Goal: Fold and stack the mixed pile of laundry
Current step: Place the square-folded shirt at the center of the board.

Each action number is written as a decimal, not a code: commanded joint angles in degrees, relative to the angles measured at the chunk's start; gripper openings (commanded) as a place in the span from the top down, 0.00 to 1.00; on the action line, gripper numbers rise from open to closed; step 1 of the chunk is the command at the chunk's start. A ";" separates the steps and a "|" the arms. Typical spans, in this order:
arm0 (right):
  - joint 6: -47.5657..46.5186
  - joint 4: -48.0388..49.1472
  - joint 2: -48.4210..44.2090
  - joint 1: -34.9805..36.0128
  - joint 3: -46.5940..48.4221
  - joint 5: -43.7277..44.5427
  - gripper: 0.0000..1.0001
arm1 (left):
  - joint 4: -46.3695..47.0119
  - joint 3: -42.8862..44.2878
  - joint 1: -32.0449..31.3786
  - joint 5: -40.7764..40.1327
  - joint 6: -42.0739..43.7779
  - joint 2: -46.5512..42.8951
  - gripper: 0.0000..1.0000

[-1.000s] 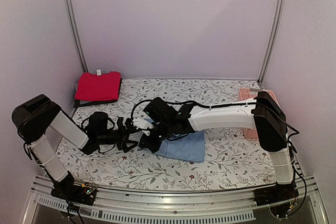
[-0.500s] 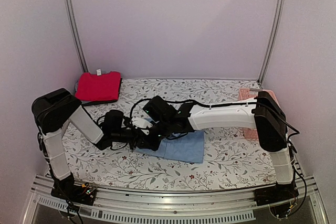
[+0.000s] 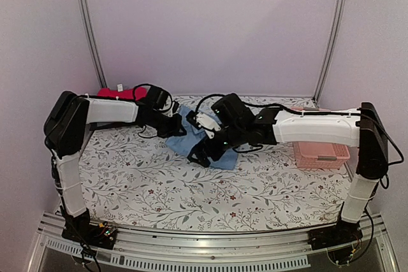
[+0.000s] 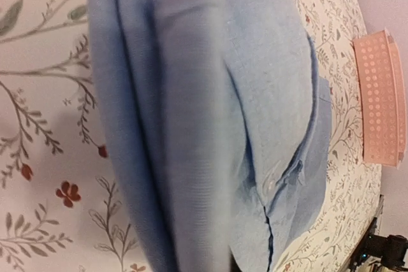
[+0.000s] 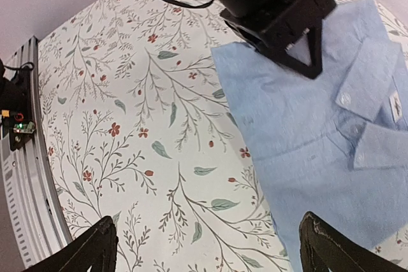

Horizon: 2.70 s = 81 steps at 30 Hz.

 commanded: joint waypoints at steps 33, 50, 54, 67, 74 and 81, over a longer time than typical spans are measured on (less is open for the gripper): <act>9.31 7.94 -10.69 -13.41 -12.47 -9.22 0.01 | -38.92 59.58 26.18 -11.21 34.44 13.65 1.00; 9.46 4.27 -9.50 -13.44 -9.77 -10.34 0.01 | -37.34 57.38 30.36 -1.72 33.22 6.99 1.00; 9.27 3.99 -9.28 -13.40 -9.68 -10.29 0.01 | -37.98 57.02 31.18 -4.32 34.41 7.23 1.00; 9.22 2.97 -8.21 -13.44 -9.12 -10.93 0.01 | -38.71 58.20 35.60 -19.67 41.03 15.36 1.00; 9.22 0.84 -7.28 -13.43 -7.66 -10.92 0.01 | -35.22 61.45 38.40 -25.28 43.36 20.57 0.95; 9.05 -1.10 -7.14 -13.41 -6.73 -9.64 0.01 | -33.29 61.62 40.30 -27.93 44.54 24.60 0.90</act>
